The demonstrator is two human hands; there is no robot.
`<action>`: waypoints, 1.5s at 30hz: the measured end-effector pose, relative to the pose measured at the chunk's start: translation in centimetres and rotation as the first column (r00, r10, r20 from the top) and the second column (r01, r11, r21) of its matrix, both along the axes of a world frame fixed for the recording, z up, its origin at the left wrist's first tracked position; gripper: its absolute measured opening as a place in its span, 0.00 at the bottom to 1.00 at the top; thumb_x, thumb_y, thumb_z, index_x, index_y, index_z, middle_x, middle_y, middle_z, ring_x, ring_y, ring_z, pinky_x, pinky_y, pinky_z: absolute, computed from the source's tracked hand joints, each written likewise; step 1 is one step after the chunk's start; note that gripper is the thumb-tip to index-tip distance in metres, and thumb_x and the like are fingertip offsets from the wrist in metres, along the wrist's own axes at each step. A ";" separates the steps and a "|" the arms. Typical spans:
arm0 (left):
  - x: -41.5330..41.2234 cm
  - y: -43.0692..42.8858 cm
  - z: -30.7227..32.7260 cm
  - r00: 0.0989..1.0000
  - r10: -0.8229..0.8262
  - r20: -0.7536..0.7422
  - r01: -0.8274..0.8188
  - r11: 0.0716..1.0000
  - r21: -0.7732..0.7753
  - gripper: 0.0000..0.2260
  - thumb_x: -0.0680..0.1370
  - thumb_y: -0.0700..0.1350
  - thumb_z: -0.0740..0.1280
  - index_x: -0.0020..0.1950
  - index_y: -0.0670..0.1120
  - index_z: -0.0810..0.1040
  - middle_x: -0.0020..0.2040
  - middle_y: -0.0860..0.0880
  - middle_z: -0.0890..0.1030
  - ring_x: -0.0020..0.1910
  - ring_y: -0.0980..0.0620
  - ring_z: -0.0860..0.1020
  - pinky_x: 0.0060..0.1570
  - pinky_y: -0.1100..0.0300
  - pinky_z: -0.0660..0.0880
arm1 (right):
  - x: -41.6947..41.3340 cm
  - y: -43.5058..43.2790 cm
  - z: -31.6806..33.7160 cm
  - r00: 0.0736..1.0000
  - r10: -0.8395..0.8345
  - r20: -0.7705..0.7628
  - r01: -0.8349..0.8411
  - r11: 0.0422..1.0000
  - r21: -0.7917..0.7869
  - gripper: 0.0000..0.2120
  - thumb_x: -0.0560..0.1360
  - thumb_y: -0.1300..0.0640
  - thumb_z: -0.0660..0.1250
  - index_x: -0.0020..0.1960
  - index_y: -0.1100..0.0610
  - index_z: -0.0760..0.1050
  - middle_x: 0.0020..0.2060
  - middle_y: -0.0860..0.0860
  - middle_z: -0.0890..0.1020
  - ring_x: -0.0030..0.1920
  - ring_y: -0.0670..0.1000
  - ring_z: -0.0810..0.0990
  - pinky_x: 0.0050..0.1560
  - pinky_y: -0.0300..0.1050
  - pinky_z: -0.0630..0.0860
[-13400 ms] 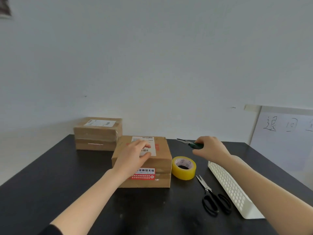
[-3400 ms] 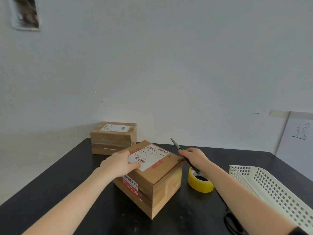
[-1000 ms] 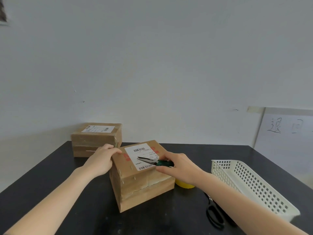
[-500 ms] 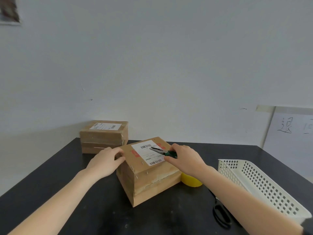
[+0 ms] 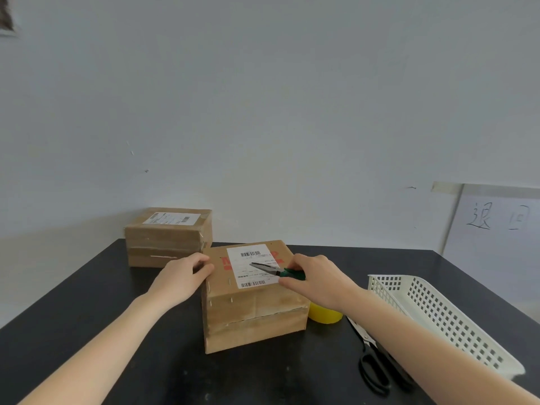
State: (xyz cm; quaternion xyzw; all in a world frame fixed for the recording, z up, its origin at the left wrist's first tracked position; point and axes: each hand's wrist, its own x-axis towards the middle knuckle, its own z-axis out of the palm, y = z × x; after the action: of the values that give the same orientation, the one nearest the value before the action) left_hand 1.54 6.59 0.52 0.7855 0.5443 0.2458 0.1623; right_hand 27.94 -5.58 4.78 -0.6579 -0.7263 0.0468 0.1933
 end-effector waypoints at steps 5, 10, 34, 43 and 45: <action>0.4 0.8 0.3 0.998 -0.040 0.049 0.043 0.997 -0.064 0.20 0.79 0.54 0.62 0.70 0.52 0.69 0.67 0.50 0.74 0.67 0.51 0.71 0.64 0.54 0.68 | 0.4 -0.2 0.6 0.998 0.059 -0.005 -0.059 0.997 -0.044 0.18 0.76 0.41 0.65 0.59 0.50 0.75 0.53 0.45 0.82 0.45 0.46 0.81 0.45 0.42 0.80; 0.1 1.2 0.0 0.998 -0.041 0.057 0.049 0.990 -0.135 0.19 0.79 0.56 0.61 0.69 0.55 0.68 0.68 0.49 0.74 0.67 0.49 0.72 0.65 0.51 0.68 | -0.2 0.3 1.0 0.998 0.027 -0.057 -0.025 0.999 0.025 0.14 0.74 0.43 0.68 0.52 0.51 0.81 0.44 0.45 0.84 0.42 0.47 0.81 0.43 0.43 0.80; 0.2 1.2 -0.2 0.997 -0.065 0.041 0.072 0.977 -0.200 0.18 0.79 0.58 0.57 0.68 0.56 0.64 0.68 0.49 0.72 0.64 0.47 0.73 0.65 0.49 0.71 | -2.8 3.4 2.9 0.986 0.141 0.091 -0.123 0.976 -0.180 0.20 0.74 0.43 0.69 0.58 0.56 0.81 0.60 0.50 0.81 0.49 0.49 0.81 0.44 0.37 0.77; 0.1 1.3 -0.4 0.995 -0.070 0.069 0.083 0.976 -0.202 0.18 0.79 0.58 0.57 0.68 0.55 0.65 0.66 0.49 0.73 0.63 0.48 0.74 0.63 0.51 0.70 | -2.8 3.5 2.7 0.985 0.165 0.044 -0.152 0.964 -0.218 0.19 0.75 0.44 0.68 0.58 0.55 0.81 0.60 0.50 0.81 0.41 0.44 0.77 0.41 0.37 0.74; 0.2 1.2 -0.4 0.996 -0.066 0.062 0.077 0.978 -0.193 0.18 0.80 0.58 0.57 0.68 0.55 0.64 0.66 0.49 0.73 0.63 0.48 0.74 0.63 0.51 0.71 | -2.7 3.7 2.6 0.985 0.167 0.048 -0.152 0.964 -0.219 0.18 0.75 0.44 0.68 0.58 0.56 0.81 0.60 0.50 0.81 0.38 0.42 0.75 0.37 0.33 0.70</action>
State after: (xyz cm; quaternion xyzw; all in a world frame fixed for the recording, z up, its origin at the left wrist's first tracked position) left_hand 1.72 7.78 0.10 0.7778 0.5325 0.2067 0.2624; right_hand 25.22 -1.88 7.37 -0.6154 -0.7736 0.1186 0.0929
